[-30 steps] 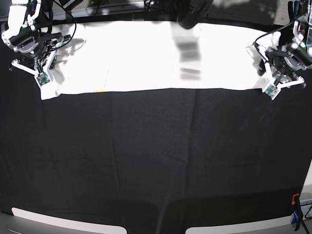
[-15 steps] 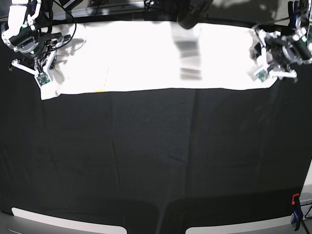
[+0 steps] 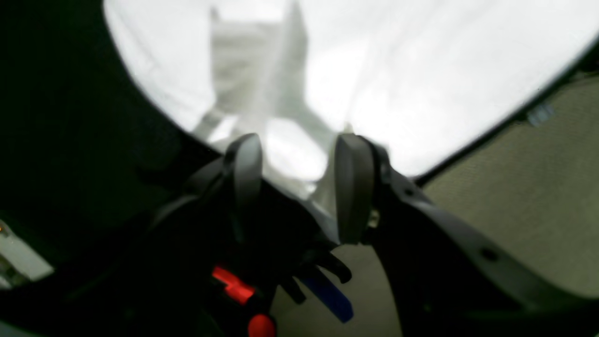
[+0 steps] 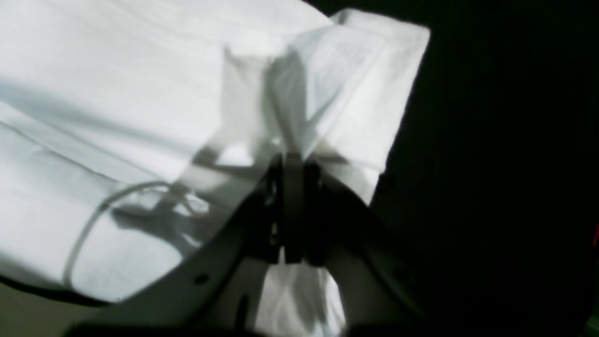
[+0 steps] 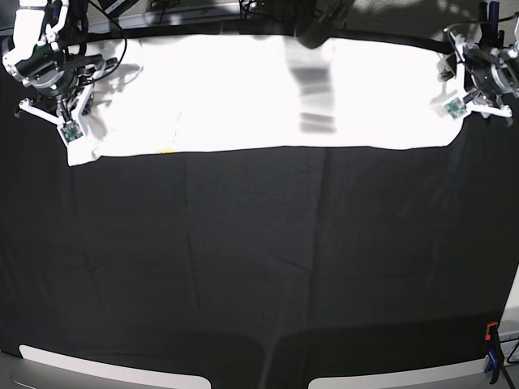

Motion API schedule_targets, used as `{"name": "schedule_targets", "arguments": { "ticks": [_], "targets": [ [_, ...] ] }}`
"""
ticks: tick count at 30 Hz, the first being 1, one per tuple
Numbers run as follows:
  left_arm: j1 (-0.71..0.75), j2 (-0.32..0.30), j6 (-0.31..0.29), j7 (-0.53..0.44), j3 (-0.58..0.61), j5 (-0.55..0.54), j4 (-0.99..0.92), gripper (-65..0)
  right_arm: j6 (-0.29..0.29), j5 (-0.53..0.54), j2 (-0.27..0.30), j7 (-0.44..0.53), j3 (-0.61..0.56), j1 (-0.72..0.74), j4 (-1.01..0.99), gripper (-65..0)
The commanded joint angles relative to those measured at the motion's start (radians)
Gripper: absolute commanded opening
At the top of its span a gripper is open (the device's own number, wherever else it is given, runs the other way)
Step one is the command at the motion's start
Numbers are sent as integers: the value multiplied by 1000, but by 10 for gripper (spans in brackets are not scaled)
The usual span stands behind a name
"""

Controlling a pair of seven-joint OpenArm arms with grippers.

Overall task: Layout the t-shirt on the table in an organized manner, then fold the t-shirt properly
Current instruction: 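Fold the hem over toward the collar with both grippers, then lower the folded edge and release it with both grippers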

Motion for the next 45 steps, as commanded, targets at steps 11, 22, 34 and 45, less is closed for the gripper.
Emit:
{"name": "schedule_targets", "arguments": {
  "ticks": [11, 22, 34, 45],
  "targets": [
    [-6, -16, 346, 94, -8, -25, 189, -407, 117, 270, 14, 31, 8, -5, 82, -353],
    [-5, 151, 346, -8, -8, -29, 340, -407, -14, 267, 14, 50, 8, 144, 19, -354],
    [-5, 249, 345, -8, -6, -58, 340, -407, -17, 187, 14, -65, 11, 202, -175, -354],
    [-5, 249, 345, -8, -6, -59, 340, -407, -72, 87, 14, 48, 11, 202, -209, -354]
  ]
}}
